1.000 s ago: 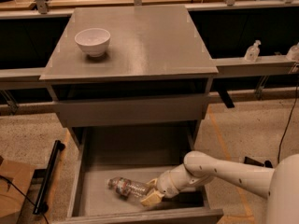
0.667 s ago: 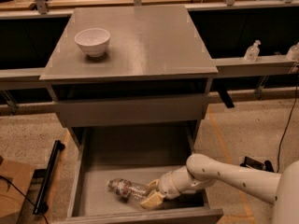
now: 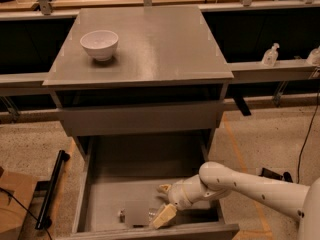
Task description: Place water bottle into middle drawer
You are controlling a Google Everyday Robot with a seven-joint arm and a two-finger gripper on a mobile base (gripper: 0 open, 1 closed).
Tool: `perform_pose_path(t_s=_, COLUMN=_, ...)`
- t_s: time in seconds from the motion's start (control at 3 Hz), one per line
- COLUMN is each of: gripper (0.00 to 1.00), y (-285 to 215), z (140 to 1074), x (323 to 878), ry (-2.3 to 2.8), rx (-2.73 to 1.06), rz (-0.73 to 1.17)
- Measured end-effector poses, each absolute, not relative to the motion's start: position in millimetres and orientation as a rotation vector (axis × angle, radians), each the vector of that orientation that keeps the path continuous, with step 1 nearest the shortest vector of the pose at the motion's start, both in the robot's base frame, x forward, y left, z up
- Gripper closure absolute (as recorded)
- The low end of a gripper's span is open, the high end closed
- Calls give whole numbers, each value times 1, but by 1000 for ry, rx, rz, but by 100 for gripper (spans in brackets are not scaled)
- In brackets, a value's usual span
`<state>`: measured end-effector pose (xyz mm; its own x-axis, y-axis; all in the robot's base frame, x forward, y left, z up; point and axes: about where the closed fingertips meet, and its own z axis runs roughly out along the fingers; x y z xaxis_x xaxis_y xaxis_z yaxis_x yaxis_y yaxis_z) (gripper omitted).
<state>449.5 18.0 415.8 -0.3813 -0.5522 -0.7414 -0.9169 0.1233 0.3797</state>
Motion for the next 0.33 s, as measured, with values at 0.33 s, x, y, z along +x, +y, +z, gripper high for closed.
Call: perform_pose_path(t_s=0.33, gripper=0, y=18, z=416, x=449, ry=1987, rx=-1418, rz=1163)
